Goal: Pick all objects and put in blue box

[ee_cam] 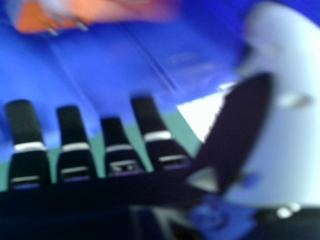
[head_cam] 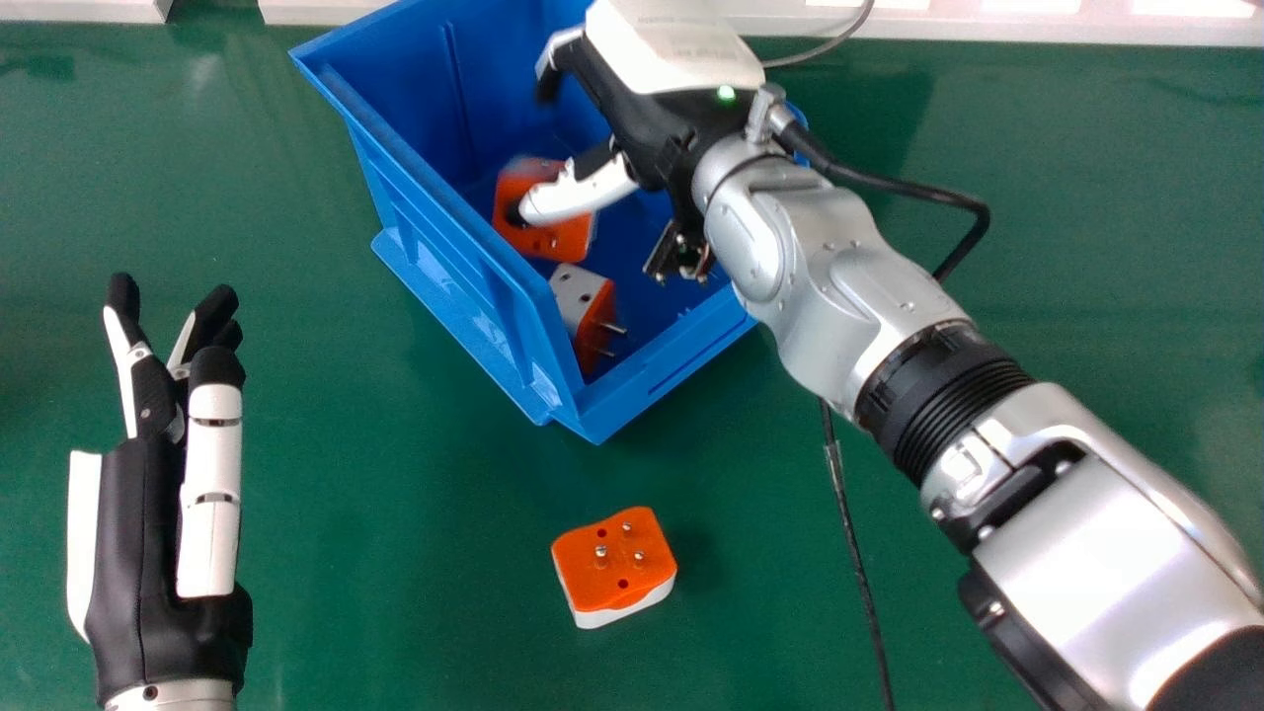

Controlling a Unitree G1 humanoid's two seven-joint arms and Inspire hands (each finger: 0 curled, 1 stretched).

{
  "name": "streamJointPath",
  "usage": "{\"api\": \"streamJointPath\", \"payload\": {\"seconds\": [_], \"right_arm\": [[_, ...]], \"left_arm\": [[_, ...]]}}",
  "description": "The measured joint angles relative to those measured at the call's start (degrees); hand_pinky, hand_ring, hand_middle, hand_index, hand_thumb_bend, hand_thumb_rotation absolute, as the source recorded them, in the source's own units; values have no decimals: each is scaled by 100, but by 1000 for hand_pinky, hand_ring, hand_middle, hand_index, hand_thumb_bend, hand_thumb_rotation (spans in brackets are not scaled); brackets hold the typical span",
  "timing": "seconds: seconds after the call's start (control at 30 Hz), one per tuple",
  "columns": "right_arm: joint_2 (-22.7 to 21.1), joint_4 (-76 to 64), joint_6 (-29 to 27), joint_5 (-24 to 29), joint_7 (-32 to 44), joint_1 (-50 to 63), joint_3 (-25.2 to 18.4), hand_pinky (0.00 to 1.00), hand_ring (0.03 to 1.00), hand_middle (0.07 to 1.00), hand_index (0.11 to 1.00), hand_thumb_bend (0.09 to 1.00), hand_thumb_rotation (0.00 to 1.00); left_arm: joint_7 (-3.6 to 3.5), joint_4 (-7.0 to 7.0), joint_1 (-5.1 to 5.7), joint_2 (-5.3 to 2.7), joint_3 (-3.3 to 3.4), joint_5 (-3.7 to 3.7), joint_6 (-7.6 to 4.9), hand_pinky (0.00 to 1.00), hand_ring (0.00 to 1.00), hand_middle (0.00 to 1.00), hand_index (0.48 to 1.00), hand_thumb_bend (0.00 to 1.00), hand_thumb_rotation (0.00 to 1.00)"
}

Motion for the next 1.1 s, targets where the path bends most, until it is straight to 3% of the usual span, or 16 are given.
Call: {"api": "streamJointPath", "payload": {"seconds": [0.13,0.4,0.5,0.7,0.87,1.1], "right_arm": [[-69,-441,88,10,13,180,-27,691,868,950,932,449,676],[-493,-2087,128,21,-47,1104,-257,683,846,911,899,388,598],[-798,-3138,51,-6,-116,1712,-372,653,811,878,868,388,624],[-1372,-5443,-115,9,-121,3512,-800,609,792,878,882,428,818],[-1584,-6817,-502,-51,-511,5424,-1120,662,823,891,883,431,737],[-1935,-7225,-1440,-76,-947,7447,-1365,688,844,902,900,444,811]], "left_arm": [[14,1,-56,0,-4,69,3,945,949,940,951,387,885],[46,11,-126,-5,-43,91,4,967,957,947,956,393,904],[38,23,-127,-4,-42,72,2,970,957,947,956,420,895],[36,88,-140,-14,-47,61,4,976,952,937,948,437,866],[43,112,-148,-60,-70,48,-8,993,957,939,955,448,867],[46,140,-126,-66,-84,78,-3,968,950,930,949,421,896]]}}
